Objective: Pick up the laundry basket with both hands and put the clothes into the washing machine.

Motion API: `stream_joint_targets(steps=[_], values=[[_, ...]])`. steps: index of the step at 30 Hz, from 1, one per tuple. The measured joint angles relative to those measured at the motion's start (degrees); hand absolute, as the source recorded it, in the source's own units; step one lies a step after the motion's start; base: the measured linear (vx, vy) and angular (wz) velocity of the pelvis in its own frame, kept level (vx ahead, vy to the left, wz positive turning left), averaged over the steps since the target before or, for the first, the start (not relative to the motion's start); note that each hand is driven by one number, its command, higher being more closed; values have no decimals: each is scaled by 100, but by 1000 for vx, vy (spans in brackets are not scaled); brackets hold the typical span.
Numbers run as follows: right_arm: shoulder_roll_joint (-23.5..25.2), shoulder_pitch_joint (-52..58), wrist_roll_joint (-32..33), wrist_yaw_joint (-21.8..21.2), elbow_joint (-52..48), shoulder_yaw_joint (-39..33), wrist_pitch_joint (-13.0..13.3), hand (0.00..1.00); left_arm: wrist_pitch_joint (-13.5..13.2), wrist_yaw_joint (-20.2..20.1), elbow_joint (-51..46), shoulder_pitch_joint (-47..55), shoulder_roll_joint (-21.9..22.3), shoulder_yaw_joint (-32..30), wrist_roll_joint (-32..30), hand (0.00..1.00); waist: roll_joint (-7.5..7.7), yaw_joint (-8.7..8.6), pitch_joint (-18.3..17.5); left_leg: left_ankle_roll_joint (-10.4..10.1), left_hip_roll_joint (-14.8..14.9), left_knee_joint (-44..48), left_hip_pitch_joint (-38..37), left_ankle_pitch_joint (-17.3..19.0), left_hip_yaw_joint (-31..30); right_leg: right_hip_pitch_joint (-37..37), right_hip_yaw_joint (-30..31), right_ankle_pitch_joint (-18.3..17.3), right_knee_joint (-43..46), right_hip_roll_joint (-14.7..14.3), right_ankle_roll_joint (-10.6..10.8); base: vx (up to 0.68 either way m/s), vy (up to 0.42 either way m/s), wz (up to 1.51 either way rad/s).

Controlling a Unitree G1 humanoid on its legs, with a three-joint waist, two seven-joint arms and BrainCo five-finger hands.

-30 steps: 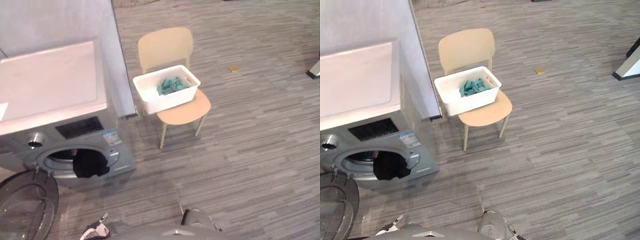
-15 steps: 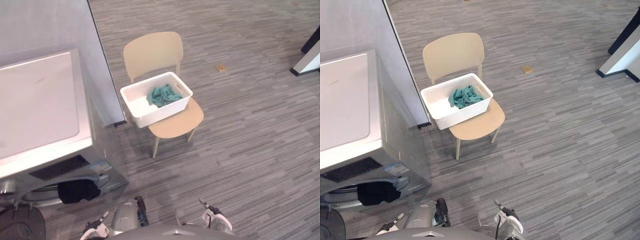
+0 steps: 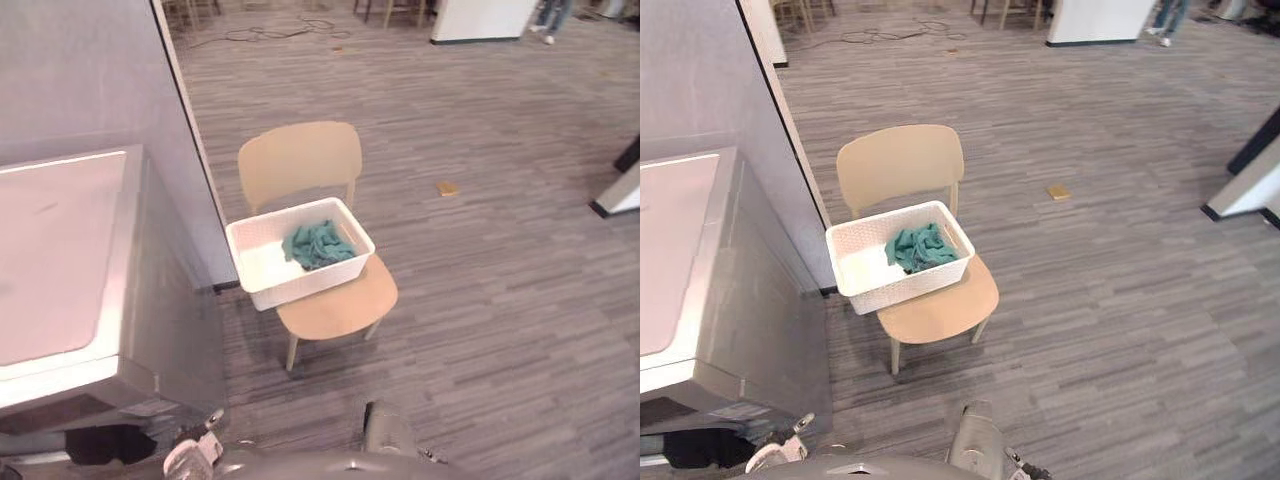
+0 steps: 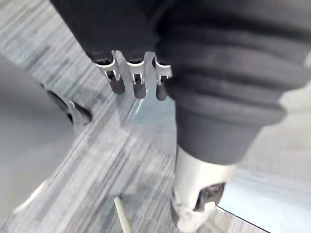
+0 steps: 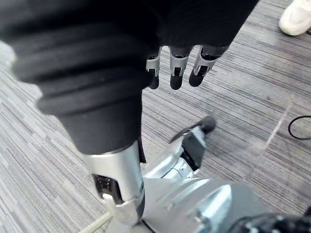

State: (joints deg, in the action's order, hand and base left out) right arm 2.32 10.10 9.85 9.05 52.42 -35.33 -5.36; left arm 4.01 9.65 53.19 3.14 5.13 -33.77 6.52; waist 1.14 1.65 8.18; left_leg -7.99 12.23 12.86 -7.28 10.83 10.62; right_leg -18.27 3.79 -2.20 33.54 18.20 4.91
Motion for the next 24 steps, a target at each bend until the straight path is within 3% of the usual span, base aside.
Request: stream_joint_targets(steps=[1, 2, 3, 4, 6, 7, 8, 9, 10, 12, 14, 16, 17, 18, 24], values=[[21, 23, -11, -2, 84, 45, -14, 0, -30, -4, -70, 57, -14, -2, -10, 0, 112, 4, -90, -198, 52, -148, -59, 17, -125, 96, 134, 557, -411, 35, 108, 269, -799, 64], [-59, 7, -29, -2, 262, 106, -15, 0, -43, -8, -42, 62, -13, -45, -22, 0, 73, 35, -213, -309, 321, -360, -98, 42, -311, 273, 16, -357, -419, -144, 880, 237, -808, 45], [-278, -65, -72, -3, 248, 185, -10, 0, 5, -41, 180, 40, 31, 124, -57, 0, -224, 32, -233, -361, 694, -387, -33, -58, -457, 241, -377, -810, -277, -338, 850, 165, -626, 39], [-363, -73, -108, -7, 232, 298, -7, 0, 29, -58, 284, 41, 40, 146, -58, 0, -306, -5, -256, -353, 789, -411, -19, -266, -538, 208, -485, -949, -100, -430, 777, 106, -565, 52], [-549, -139, -135, 87, 222, 760, -114, 0, 39, -33, 371, 265, 93, -105, 7, 0, -377, -1, -315, -423, 1029, -340, 35, -1090, -641, 293, -728, -1269, 239, -594, 518, 85, -497, 51], [-646, -160, -201, 147, -8, 1034, -130, 0, 37, 7, 353, 337, 86, -283, 33, 0, -439, -1, -329, -345, 1238, -23, 281, -1447, -677, 458, -976, -1368, 193, -734, 370, 66, -458, 47], [-663, -158, -269, 146, -226, 1184, -127, 0, 43, 15, 355, 351, 77, -376, 73, 0, -441, -9, -321, -188, 1324, 238, 509, -1642, -713, 548, -1134, -1404, 142, -777, 319, 51, -527, 74], [-635, -158, -317, 143, -713, 1420, -104, 0, 49, 20, 311, 376, 53, -480, 147, 0, -413, -23, -284, 345, 1461, 769, 975, -2071, -705, 764, -1422, -1372, -45, -845, 175, 1, -371, 80], [-606, -171, -324, 145, -1257, 1566, -72, 0, 52, 23, 184, 442, 25, -469, 208, 0, -361, 16, -246, 513, 1473, 1470, 1406, -2070, -552, 939, -1583, -1328, -224, -828, 44, -6, -342, 76], [-609, -188, -327, 143, -1956, 1711, -28, 0, 43, 44, 137, 528, 15, -314, 215, 0, -367, 50, -240, 464, 1313, 2271, 1758, -1469, -19, 1133, -1774, -1214, -515, -822, -104, 0, -150, 49], [-558, -197, -364, 145, -3007, 1951, 74, 0, 63, 89, 173, 680, -75, 8, 210, 0, -323, 46, -235, 488, 863, 1809, 1735, -899, 677, 1276, -2061, -1095, -874, -854, -126, 17, -57, 58], [-537, -195, -432, 142, -3600, 2102, 79, 0, 65, 130, 278, 714, -112, 72, 210, 0, -282, 59, -193, 244, 496, 671, 1380, -801, 444, 1230, -2106, -955, -1064, -883, -70, 53, -28, 30], [-553, -246, -793, 122, -3881, 2224, 143, 0, 92, 149, 388, 732, -154, 163, 155, 0, -307, 66, -170, 75, 345, -119, 1053, -808, 331, 1177, -2117, -798, -1187, -954, -48, 88, 16, 7], [-536, -253, -951, 115, -4008, 2287, 151, 0, 109, 157, 447, 726, -197, 186, 126, 0, -253, 74, -123, -83, 284, -320, 992, -958, 345, 1159, -2115, -747, -1223, -953, -31, 77, 58, -1], [-562, -283, -2163, -43, -5244, 3248, 502, 0, 98, 208, 478, 367, -632, 819, -262, 0, 68, 66, 194, 84, -44, -536, 1360, -1126, 134, 1248, -2343, -157, -2100, -818, 145, 16, 117, 15]])
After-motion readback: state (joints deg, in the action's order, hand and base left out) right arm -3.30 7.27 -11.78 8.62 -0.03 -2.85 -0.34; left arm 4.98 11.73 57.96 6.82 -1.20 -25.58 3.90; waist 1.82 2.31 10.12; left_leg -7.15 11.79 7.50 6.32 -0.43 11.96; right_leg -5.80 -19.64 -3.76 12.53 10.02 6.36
